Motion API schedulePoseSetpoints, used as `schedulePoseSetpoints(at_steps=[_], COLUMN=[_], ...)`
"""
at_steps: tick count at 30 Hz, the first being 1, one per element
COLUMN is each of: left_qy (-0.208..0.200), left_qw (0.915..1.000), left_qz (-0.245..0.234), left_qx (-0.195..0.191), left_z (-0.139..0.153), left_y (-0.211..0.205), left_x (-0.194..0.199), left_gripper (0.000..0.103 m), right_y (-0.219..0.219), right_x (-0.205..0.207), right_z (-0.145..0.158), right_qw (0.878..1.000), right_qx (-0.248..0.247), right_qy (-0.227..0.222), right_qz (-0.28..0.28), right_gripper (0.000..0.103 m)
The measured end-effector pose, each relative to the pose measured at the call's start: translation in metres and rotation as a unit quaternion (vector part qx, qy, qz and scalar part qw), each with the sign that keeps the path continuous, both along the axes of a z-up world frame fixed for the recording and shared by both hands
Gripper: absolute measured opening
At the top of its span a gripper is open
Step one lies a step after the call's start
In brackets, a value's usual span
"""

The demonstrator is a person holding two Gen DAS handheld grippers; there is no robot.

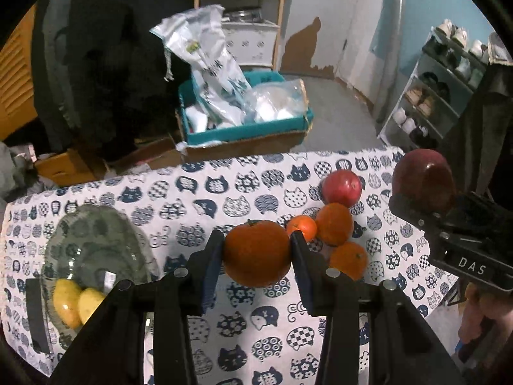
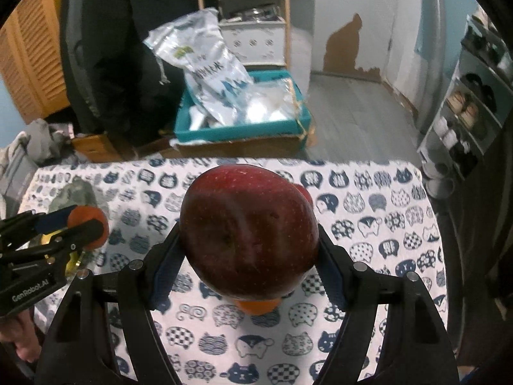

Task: Organize fruits
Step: 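Carry the dark red apple with the right tool while the left tool carries the orange to the bowl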

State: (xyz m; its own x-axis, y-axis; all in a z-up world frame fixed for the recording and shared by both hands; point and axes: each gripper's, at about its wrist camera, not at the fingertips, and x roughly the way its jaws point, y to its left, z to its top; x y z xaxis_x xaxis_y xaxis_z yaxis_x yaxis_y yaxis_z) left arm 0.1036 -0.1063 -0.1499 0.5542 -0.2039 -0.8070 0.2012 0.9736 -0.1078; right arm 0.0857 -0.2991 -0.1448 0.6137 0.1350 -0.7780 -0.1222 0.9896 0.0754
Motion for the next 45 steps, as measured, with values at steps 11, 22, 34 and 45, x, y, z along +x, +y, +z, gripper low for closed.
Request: schedulePoseSetpoints(at_steps=[11, 22, 34, 45], left_qy=[-0.035, -0.053, -0.053, -0.014], left_qw=[0.9989, 0.9961, 0.9909, 0.9873], left_qz=[0.033, 0.071, 0.124, 0.158], left_qx=[-0.001, -0.002, -0.006, -0.002], left_z=[0.030, 0.043, 0.041, 0.007], left_y=[0.048, 0.098, 0.160, 0.211], left_x=[-0.018, -0.026, -0.026, -0.018], left_gripper=[0.043, 0.043, 0.043, 0.043], right_y=[0.043, 0.096, 0.165, 0.233], right_x=[-0.005, -0.001, 0.012, 0.032], right_z=[0.034, 0.045, 0.047, 0.016], right_qw=[0.999, 0.996, 0.991, 0.984], right_qx=[-0.001, 0.001, 0.008, 0.012], right_qy=[-0.035, -0.045, -0.043, -0.009], right_qz=[0.038, 0.079, 0.127, 0.178], right_gripper=[0.076, 0.076, 0.076, 0.076])
